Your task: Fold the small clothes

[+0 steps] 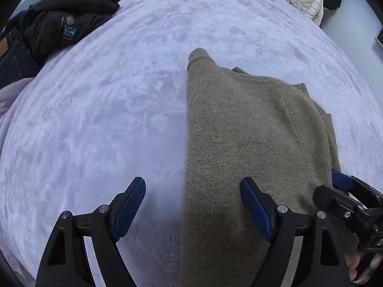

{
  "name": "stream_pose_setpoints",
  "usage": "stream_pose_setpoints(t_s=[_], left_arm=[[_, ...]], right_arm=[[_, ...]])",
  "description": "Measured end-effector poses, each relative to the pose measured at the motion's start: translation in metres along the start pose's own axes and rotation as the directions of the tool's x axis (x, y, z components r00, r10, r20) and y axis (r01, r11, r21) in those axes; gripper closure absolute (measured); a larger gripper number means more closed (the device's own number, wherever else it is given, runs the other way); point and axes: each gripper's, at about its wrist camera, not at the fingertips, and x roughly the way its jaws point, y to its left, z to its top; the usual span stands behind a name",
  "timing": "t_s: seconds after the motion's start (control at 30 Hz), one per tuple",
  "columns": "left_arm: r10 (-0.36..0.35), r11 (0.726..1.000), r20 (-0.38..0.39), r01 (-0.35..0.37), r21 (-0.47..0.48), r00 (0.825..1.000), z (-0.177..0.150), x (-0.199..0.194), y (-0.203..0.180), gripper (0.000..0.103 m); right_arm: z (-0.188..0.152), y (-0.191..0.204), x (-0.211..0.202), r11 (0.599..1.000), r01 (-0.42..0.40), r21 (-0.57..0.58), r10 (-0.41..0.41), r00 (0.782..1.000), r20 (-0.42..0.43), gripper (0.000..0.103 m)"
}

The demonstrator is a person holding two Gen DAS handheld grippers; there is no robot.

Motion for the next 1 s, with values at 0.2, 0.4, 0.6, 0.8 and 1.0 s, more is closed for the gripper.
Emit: stream_pose_setpoints(t_s=[0.2,0.4,0.6,0.8,1.0], left_arm=[[-0.049,0.999,0.017,0.049,0.008,0.999,0.002,0.0,-0.002,0.009],[-0.167,0.983,0.033,0.164,0.076,0.985,0.001,-0.023,-0.034,0.009],[-0.108,0.981,-0.007,0.108,0.161,0.994,-0.01,0.004,-0.075,0.005],[-0.093,0.986,0.129,0.074,0.148,0.987,0.011,-0.036,-0.048,0.005],[0.152,0.988,0.078,-0.153,0.001,0.985,0.065,0.003,-0.001,0.005]], right_arm=[[0.01,0.009,0.029,1.0,0.017,-0.022,-0.018,0.999,-0.037,0.082],[0.009,0.017,-0.036,0.997,0.018,-0.076,-0.01,0.995,0.101,0.086],[-0.001,-0.022,-0.021,0.99,0.133,-0.043,-0.131,0.991,0.039,0.086],[-0.006,-0.026,-0.038,0.991,0.133,-0.01,-0.132,0.988,0.081,0.074],[0.013,0.032,-0.061,0.907,0.337,-0.254,-0.279,0.93,0.239,0.035]])
